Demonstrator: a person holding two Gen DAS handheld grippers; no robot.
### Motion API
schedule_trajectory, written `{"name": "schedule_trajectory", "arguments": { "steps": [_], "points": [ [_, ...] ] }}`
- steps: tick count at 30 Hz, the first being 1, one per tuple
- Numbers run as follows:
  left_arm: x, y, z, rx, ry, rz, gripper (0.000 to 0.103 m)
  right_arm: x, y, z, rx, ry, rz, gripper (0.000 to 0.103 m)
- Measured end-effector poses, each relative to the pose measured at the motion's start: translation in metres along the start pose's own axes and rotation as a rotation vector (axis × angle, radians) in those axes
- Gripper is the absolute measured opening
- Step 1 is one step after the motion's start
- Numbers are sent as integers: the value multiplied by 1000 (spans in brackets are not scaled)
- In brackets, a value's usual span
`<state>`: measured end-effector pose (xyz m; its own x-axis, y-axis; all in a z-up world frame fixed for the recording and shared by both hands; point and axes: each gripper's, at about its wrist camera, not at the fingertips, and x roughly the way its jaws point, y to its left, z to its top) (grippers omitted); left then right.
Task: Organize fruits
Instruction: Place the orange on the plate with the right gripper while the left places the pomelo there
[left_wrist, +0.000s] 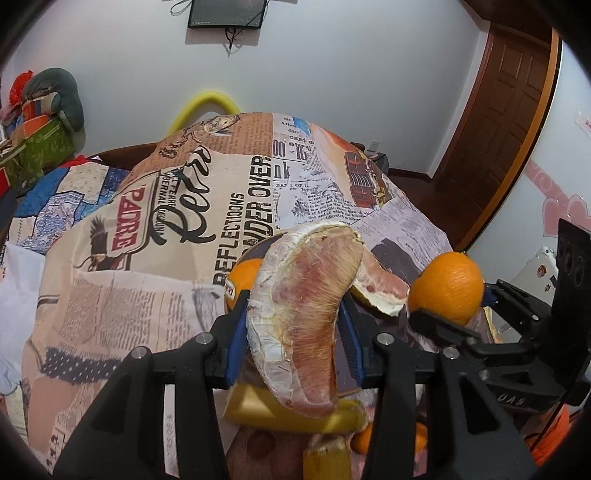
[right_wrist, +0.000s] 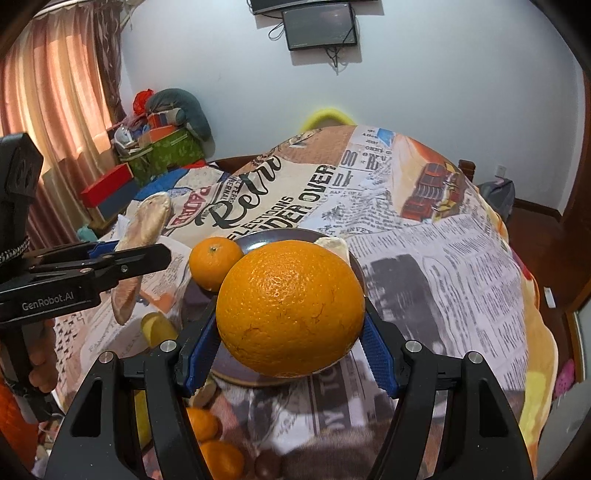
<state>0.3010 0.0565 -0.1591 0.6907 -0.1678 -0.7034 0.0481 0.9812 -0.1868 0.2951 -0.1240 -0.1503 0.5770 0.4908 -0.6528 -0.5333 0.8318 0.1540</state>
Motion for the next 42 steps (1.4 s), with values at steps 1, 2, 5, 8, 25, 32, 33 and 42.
{"name": "schedule_trajectory", "arguments": {
  "steps": [1,2,5,8,25,32,33,42],
  "points": [
    [4,0,1,1,2,0,44,4,0,1,-4,4,1,67],
    [6,0,3,2,4,-1,44,9,0,2,-9,11,2,67],
    [16,2,7,1,11,-2,44,18,1,3,-19,26,8,67],
    [25,4,9,0,23,-8,44,28,1,4,-30,45,13,67],
    [56,6,16,9,61,-17,44,51,2,4,-50,109,78,68],
    [46,2,19,19,44,-26,45,47,11,-1,-92,109,66,68],
    [44,2,20,18,42,-27,45,45,11,0,-91,103,66,68],
    [9,0,21,20,4,-4,45,14,0,10,-47,45,43,68]
  ]
}}
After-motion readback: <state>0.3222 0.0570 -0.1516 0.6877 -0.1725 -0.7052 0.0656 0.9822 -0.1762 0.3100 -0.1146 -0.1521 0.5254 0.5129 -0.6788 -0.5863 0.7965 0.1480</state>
